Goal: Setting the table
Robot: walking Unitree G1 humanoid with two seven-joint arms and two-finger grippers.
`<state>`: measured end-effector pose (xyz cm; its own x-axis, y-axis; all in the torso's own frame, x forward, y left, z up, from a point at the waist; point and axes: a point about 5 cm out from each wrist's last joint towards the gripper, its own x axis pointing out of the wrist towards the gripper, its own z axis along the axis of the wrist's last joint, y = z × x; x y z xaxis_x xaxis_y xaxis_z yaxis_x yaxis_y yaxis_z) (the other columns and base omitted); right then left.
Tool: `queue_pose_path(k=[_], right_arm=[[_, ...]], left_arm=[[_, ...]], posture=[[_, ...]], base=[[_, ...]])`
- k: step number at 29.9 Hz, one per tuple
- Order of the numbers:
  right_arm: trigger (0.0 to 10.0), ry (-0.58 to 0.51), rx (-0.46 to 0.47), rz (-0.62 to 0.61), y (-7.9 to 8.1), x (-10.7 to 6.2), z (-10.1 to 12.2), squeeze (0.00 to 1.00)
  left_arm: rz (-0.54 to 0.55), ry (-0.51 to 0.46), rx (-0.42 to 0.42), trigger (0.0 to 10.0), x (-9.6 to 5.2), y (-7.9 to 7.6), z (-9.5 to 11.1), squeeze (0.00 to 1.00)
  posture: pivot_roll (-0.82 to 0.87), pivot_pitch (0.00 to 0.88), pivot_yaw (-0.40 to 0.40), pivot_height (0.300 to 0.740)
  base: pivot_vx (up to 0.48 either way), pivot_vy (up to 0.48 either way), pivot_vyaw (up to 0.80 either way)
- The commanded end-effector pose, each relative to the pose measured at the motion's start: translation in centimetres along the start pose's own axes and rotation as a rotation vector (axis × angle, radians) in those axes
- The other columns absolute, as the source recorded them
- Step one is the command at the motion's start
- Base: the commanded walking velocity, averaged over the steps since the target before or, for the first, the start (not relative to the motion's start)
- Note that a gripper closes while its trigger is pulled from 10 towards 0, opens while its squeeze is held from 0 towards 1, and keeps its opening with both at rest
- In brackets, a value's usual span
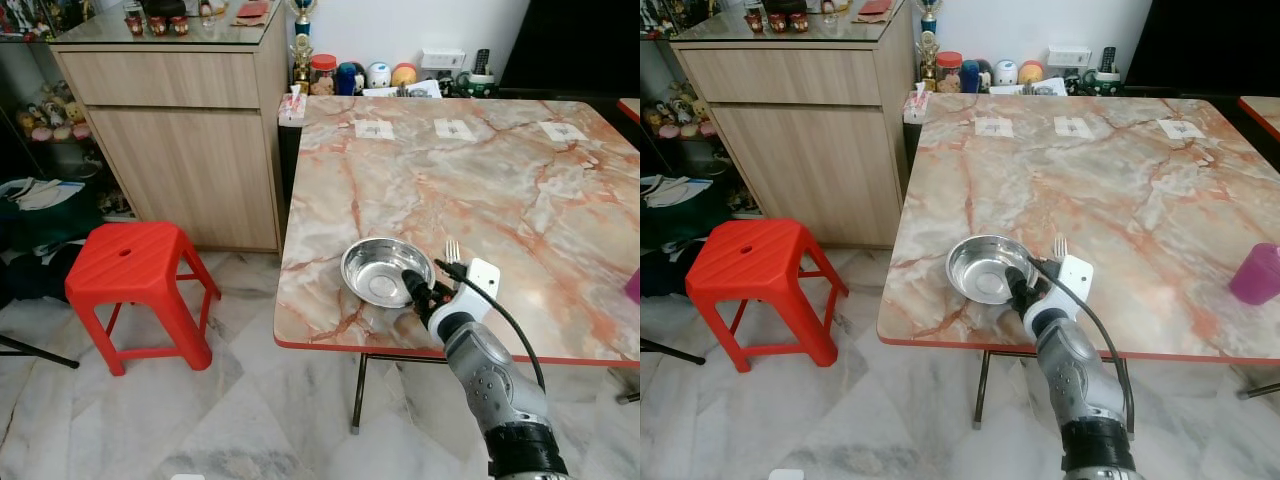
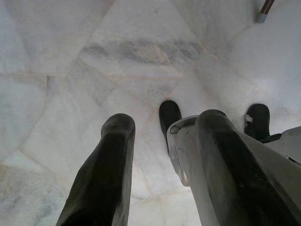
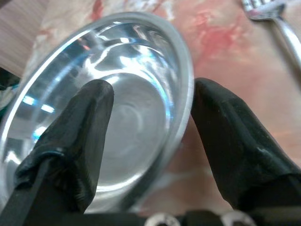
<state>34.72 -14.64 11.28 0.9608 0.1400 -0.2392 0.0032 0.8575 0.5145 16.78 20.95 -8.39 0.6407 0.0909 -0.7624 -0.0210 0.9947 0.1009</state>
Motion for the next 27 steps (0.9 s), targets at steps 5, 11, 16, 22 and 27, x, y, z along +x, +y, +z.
queue_pose_path(k=[5,11,16,22,27], right_arm=[[10.0,0.051,0.082,0.002,0.1,0.18,-0.73,0.0],[10.0,0.076,0.134,-0.015,-0.2,0.21,-1.16,0.0],[0.0,0.077,0.168,-0.013,-0.17,0.24,-1.1,0.0],[0.0,0.087,0.176,-0.005,0.08,0.29,-1.21,0.0],[0.0,0.092,0.182,-0.006,0.07,0.28,-1.29,0.0]], left_arm=[[-0.01,0.016,0.018,10.0,-0.19,0.05,-0.61,0.0],[-0.016,0.016,0.028,10.0,-0.2,-0.04,-0.65,0.0],[-0.017,0.018,0.03,10.0,-0.23,-0.05,-0.73,0.0],[-0.018,0.022,0.033,10.0,-0.27,-0.03,-0.86,0.0],[-0.02,0.027,0.035,10.0,-0.29,-0.06,-0.96,0.0]], posture=[[0.0,0.122,-0.034,0.74],[0.0,0.127,-0.033,0.74],[0.0,0.127,-0.033,0.74],[0.0,0.128,-0.033,0.74],[0.0,0.129,-0.033,0.74]], base=[[0.0,0.0,0.0],[0.0,0.0,0.0],[0.0,0.0,0.0],[0.0,0.0,0.0],[0.0,0.0,0.0]])
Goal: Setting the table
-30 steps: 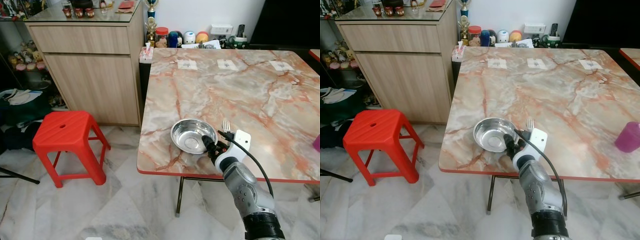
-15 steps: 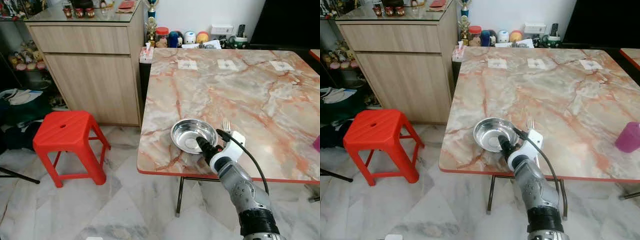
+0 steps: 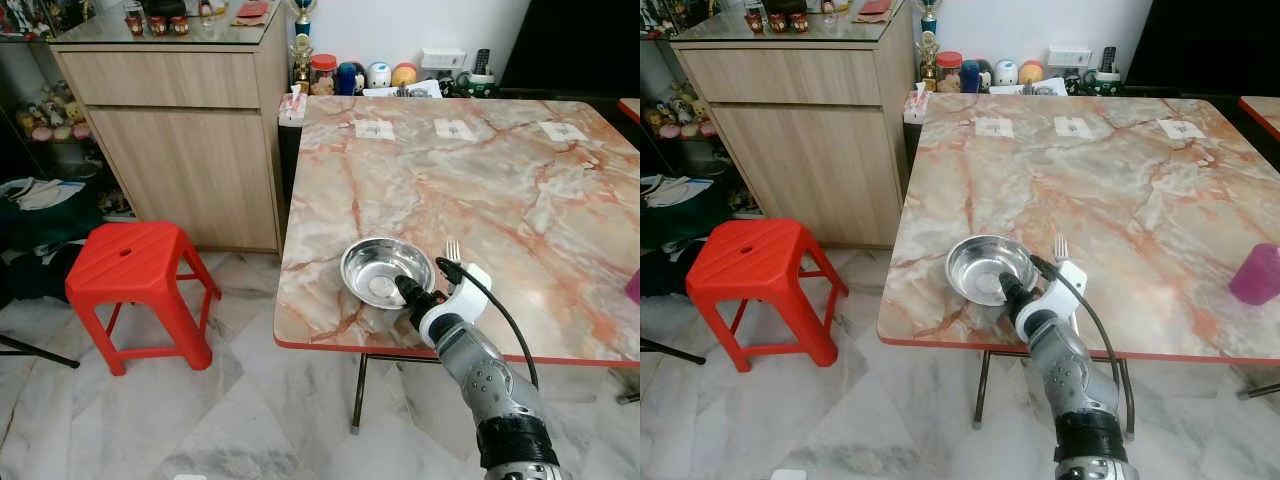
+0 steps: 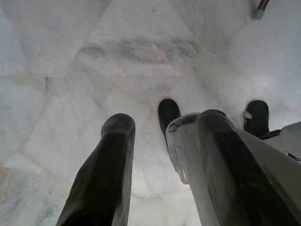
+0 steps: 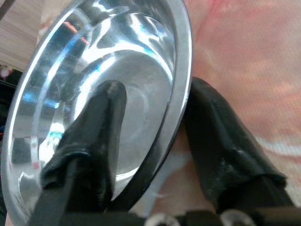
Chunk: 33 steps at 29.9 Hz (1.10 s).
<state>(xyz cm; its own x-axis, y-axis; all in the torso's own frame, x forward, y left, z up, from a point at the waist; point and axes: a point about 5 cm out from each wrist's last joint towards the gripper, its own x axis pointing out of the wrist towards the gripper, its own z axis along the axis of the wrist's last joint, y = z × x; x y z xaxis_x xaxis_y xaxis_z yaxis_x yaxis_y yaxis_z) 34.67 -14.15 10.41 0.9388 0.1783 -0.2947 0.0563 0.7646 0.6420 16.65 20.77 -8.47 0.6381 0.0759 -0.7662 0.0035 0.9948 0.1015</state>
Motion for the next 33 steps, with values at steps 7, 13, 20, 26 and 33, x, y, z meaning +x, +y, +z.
queue_pose_path(k=[7,13,20,26,33], right_arm=[[0.0,0.026,0.013,-0.008,0.0,0.1,-0.4,0.0],[0.0,0.023,0.017,-0.007,0.1,0.1,-0.4,0.0],[0.0,-0.005,0.028,-0.009,0.0,0.0,-0.3,0.0],[0.0,-0.087,0.031,0.028,0.2,-0.6,0.0,0.0],[0.0,-0.289,0.021,0.069,0.6,-1.9,1.6,0.0]], left_arm=[[-0.012,0.033,0.024,10.0,-0.3,0.0,-1.0,0.0],[-0.023,0.037,0.047,10.0,-0.3,-0.2,-1.1,0.0],[-0.028,0.038,0.059,10.0,-0.3,-0.3,-1.2,0.0],[-0.03,0.041,0.07,10.0,-0.3,-0.4,-1.3,0.0],[-0.028,0.045,0.077,10.0,-0.4,-0.5,-1.4,0.0]], posture=[[0.0,0.131,-0.035,0.74],[0.0,0.13,-0.035,0.74],[0.0,0.131,-0.034,0.74],[-0.01,0.132,-0.034,0.74],[-0.01,0.138,-0.036,0.74]], base=[[0.0,0.0,0.0],[0.0,0.0,0.0],[0.0,0.0,0.0],[0.0,0.0,0.0],[0.0,0.0,0.0]])
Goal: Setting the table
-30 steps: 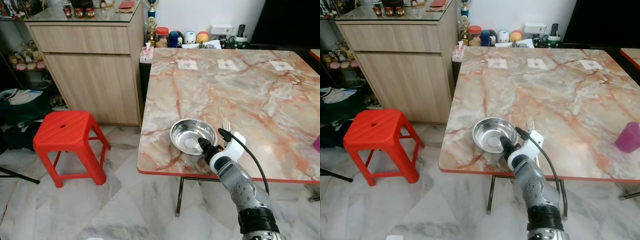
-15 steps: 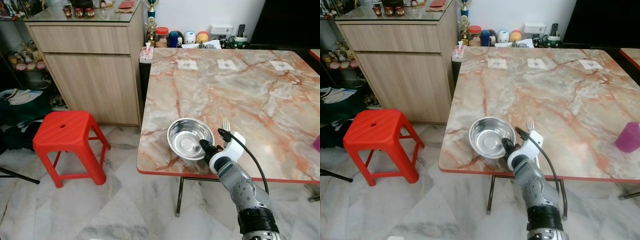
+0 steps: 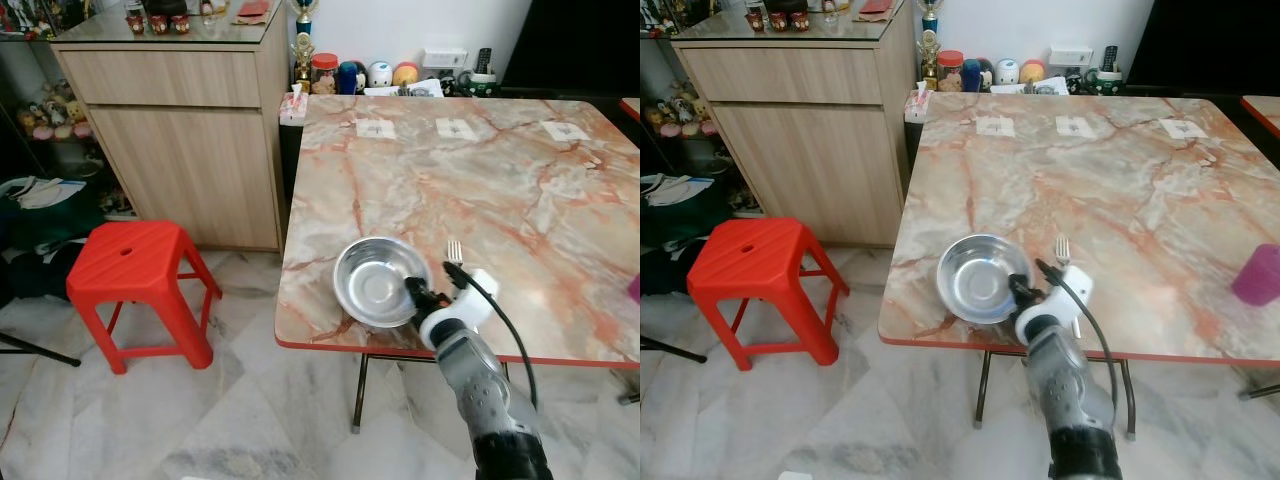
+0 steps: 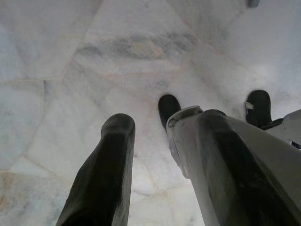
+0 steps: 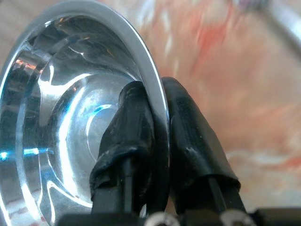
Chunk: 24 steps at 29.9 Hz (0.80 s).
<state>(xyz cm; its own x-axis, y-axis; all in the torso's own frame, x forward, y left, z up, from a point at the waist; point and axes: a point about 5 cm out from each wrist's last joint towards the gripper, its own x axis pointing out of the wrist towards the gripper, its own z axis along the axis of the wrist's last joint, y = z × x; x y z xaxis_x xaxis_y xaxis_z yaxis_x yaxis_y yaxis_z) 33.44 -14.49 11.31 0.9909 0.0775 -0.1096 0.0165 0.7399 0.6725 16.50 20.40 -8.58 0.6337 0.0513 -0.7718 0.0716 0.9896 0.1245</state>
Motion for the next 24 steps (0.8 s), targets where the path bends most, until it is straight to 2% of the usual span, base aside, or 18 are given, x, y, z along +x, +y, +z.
queue_pose_path(k=[1,3,4,5,6,7,8,11,19,24], right_arm=[[0.0,-0.109,-0.024,0.03,0.5,-0.4,1.6,0.0],[0.0,-0.18,-0.091,0.052,0.8,-1.0,2.2,0.0],[0.0,-0.236,-0.193,0.089,1.4,-1.7,2.5,0.0],[0.0,-0.262,-0.242,0.118,1.8,-2.3,2.6,0.0],[1.6,-0.274,-0.264,0.126,2.0,-2.6,2.5,0.0],[1.6,-0.282,-0.276,0.129,2.1,-2.8,2.5,0.0],[10.0,-0.307,-0.343,0.145,2.3,-3.4,2.6,0.0],[10.0,-0.355,-0.503,0.19,2.7,-4.3,2.9,0.0],[10.0,-0.423,-0.62,0.166,2.2,-5.1,4.0,0.0],[10.0,-0.459,-0.675,0.164,2.5,-5.5,4.4,0.0]], left_arm=[[-0.004,0.042,0.01,10.0,-0.3,-0.2,-1.3,0.0],[-0.004,0.044,0.013,10.0,-0.4,-0.2,-1.3,0.0],[-0.002,0.044,0.014,10.0,-0.4,-0.2,-1.4,0.0],[-0.001,0.044,0.012,10.0,-0.4,-0.2,-1.4,0.0],[-0.001,0.044,0.012,10.0,-0.4,-0.2,-1.4,0.0],[0.0,0.044,0.013,10.0,-0.4,-0.3,-1.4,0.0],[0.0,0.041,0.006,10.0,-0.4,-0.3,-1.4,0.0],[0.003,0.04,-0.001,10.0,-0.4,-0.3,-1.4,0.0],[0.023,0.043,0.001,10.0,-0.4,-0.1,-1.3,0.0],[0.022,0.042,0.01,10.0,-0.3,0.0,-1.2,0.0]], posture=[[-0.01,0.138,-0.036,0.74],[-0.01,0.138,-0.037,0.74],[-0.01,0.139,-0.037,0.74],[-0.01,0.139,-0.037,0.74],[-0.01,0.139,-0.038,0.74],[-0.01,0.138,-0.039,0.74],[-0.01,0.138,-0.039,0.74],[-0.01,0.131,-0.04,0.74],[-0.02,0.107,-0.037,0.74],[-0.02,0.096,-0.038,0.74]], base=[[0.0,0.0,0.0],[0.0,0.0,0.0],[0.0,0.0,0.0],[0.0,0.0,0.0],[0.0,0.0,0.0],[0.0,0.0,0.0],[0.0,0.0,0.0],[0.0,0.0,0.0],[0.0,0.0,0.0],[0.0,0.0,0.0]])
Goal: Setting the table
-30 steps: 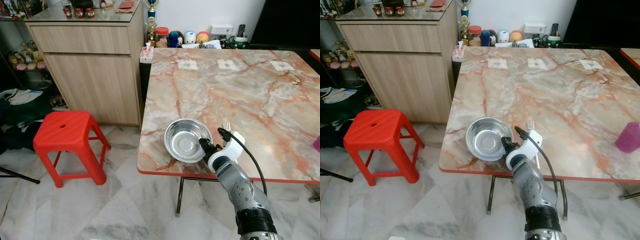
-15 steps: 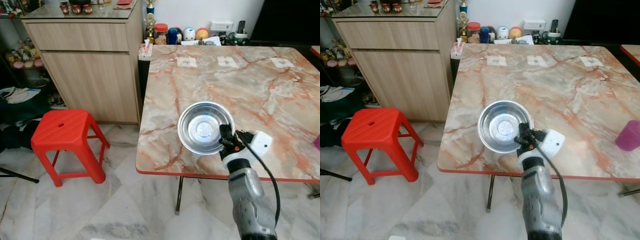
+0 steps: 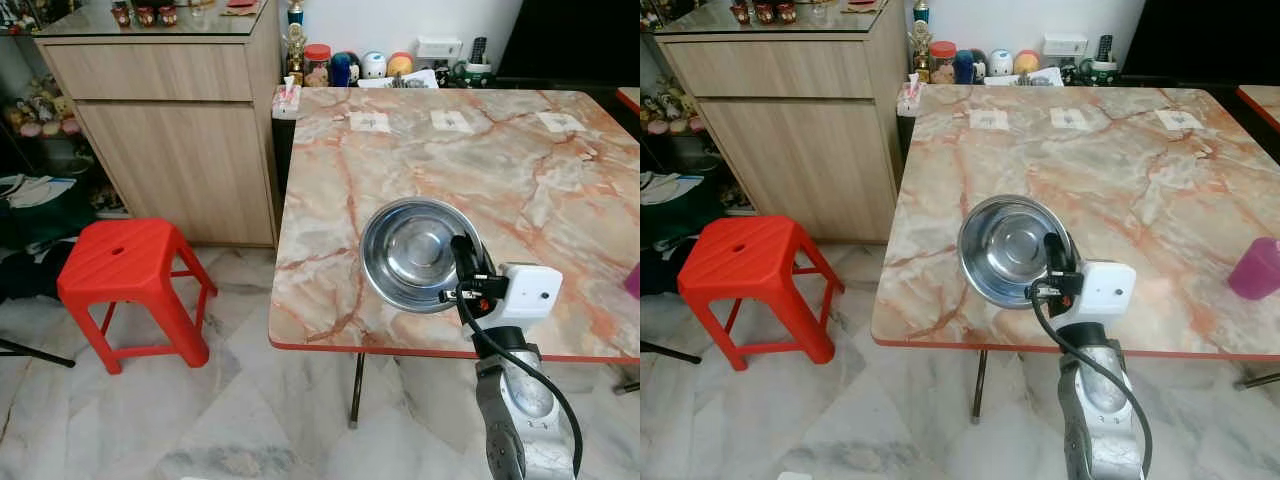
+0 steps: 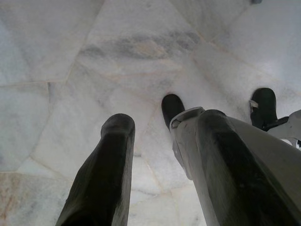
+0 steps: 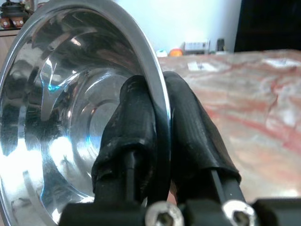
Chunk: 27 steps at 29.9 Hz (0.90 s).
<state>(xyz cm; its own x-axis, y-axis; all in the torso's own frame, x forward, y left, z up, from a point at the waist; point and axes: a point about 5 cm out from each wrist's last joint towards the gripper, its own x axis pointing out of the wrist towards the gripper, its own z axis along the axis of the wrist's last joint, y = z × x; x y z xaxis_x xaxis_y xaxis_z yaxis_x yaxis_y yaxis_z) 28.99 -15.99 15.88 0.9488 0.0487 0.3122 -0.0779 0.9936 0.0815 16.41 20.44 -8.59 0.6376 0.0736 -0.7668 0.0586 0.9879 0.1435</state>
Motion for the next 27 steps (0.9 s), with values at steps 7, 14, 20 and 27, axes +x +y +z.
queue_pose_path(k=[7,14,20,27], right_arm=[[10.0,-0.068,-0.132,0.005,-1.2,-0.1,1.9,0.0],[10.0,-0.06,-0.108,-0.053,-1.6,0.2,1.7,0.0],[10.0,-0.03,-0.097,-0.03,-0.5,-0.1,0.9,0.0],[10.0,-0.013,-0.097,-0.049,-0.7,-0.3,0.7,0.0]], left_arm=[[0.001,0.034,-0.003,10.0,-0.1,-0.1,-0.6,0.0],[-0.011,0.022,-0.002,10.0,0.1,-0.5,-0.1,0.0],[-0.011,0.031,0.006,10.0,0.0,-0.3,-0.5,0.0],[-0.01,0.041,0.014,10.0,-0.1,-0.1,-0.8,0.0]], posture=[[-0.04,0.052,-0.06,0.74],[-0.05,0.032,-0.059,0.74],[-0.05,0.042,-0.054,0.74],[-0.05,0.073,-0.048,0.74]], base=[[0.0,0.0,0.0],[0.0,-0.072,0.0],[0.0,-0.266,0.0],[0.0,-0.297,0.0]])
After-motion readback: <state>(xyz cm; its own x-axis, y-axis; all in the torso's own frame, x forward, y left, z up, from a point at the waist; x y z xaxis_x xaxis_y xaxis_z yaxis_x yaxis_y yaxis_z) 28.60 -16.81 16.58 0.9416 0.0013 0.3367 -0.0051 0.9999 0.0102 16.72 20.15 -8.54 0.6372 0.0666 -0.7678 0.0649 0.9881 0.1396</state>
